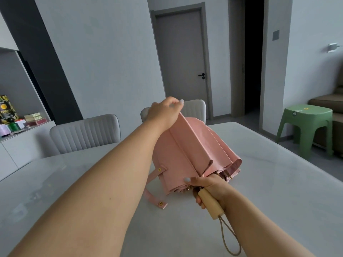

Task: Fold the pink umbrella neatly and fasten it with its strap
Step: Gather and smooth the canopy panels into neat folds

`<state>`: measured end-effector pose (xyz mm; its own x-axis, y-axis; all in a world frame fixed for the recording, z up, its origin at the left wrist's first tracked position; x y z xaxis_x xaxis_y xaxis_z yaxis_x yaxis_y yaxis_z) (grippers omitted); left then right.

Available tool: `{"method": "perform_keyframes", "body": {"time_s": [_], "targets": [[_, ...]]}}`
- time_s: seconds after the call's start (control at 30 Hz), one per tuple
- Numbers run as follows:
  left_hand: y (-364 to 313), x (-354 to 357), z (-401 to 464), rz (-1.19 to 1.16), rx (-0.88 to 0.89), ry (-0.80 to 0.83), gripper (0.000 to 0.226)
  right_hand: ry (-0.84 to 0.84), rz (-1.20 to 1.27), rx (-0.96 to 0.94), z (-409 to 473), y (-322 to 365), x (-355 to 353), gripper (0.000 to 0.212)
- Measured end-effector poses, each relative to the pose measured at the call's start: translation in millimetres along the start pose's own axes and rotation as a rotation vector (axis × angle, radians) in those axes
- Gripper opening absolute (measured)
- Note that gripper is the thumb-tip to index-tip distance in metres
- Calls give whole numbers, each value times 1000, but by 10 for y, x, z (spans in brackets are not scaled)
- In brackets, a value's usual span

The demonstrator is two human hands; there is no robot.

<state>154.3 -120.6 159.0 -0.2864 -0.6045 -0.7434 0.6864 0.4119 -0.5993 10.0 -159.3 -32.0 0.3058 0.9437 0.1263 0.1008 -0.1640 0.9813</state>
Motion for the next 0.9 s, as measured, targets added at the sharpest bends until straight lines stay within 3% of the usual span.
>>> {"method": "perform_keyframes", "body": {"time_s": [0.1,0.17,0.33,0.5,0.6,0.73,0.9], "targets": [[-115,155,-109,144,23,192,59,-15,-23,7,4,4,0,35],[-82,182,-134,171,0,251,63,-10,-34,7,-1,9,2,50],[86,113,-119,-143,-57,177,45,85,72,-91,49,5,35,103],[295,156,-184,-284,-57,64,26,93,212,-118,76,16,-2,115],[459,188,-275,-344,-31,-15,38,15,279,-151,55,58,-31,102],[630,232,-376,-412,-40,-76,44,-33,238,-203,-37,117,-18,48],[612,278,-443,-209,0,-93,46,-36,147,-192,-125,171,55,22]]}}
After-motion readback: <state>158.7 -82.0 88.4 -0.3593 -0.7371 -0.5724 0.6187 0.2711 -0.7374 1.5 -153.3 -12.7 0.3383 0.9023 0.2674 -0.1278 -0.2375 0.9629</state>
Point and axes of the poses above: each hand's wrist, its own z-axis towards the middle knuckle, its own x-axis out of the palm, y = z × x, the point moved 5 cm from there along z, towards the middle knuckle, and after that the axes turned 6 degrees about y, right-handed, at the moved point
